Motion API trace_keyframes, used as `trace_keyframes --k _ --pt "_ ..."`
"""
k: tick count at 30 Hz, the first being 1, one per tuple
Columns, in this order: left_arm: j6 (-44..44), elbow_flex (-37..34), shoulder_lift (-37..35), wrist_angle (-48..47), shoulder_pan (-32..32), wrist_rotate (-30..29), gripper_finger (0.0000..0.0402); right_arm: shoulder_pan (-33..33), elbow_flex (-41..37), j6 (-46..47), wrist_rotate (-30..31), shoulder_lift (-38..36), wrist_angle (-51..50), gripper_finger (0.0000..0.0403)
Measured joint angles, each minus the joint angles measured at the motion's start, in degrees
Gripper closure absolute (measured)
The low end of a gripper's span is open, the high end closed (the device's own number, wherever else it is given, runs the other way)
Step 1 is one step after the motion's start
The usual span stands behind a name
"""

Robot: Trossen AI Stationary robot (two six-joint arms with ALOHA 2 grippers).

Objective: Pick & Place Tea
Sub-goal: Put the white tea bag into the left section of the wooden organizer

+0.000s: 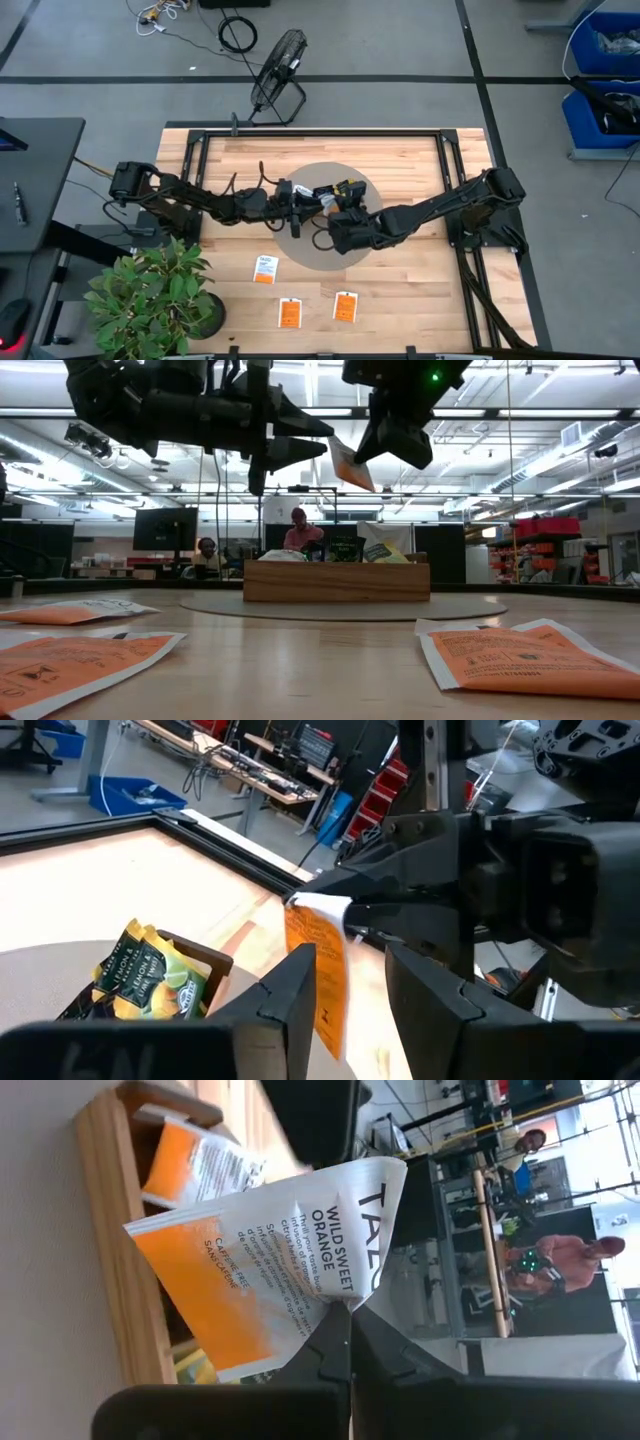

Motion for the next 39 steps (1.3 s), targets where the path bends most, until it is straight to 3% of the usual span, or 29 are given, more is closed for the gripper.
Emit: trace_keyframes --k 15,19,25,31,39 --pt "2.13 0.0 0.0 -0.12 0.71 0.03 0.0277 0.02 0.02 -4.17 -2.16 -0.09 5.59 0.0403" --pt "3.33 0.0 0.0 -1.22 0.74 0.02 0.0304 0.04 0.02 -4.19 -2.16 -0.09 5.55 0.0394" --pt "7.34 0.0 0.0 -1.88 0.4 -0.04 0.0391 0.09 0.02 -4.56 -2.08 -0.09 6.38 0.0365" --pt "10.67 0.0 0.0 -4.43 -0.05 -0.34 0.0398 0.58 0.02 -5.67 -2.23 -0.09 5.15 0.0327" --pt "16.06 -0.48 0.0 -8.08 -2.94 -4.75 0.0399 2.63 0.02 -5.87 -2.19 -0.56 5.18 0.0241"
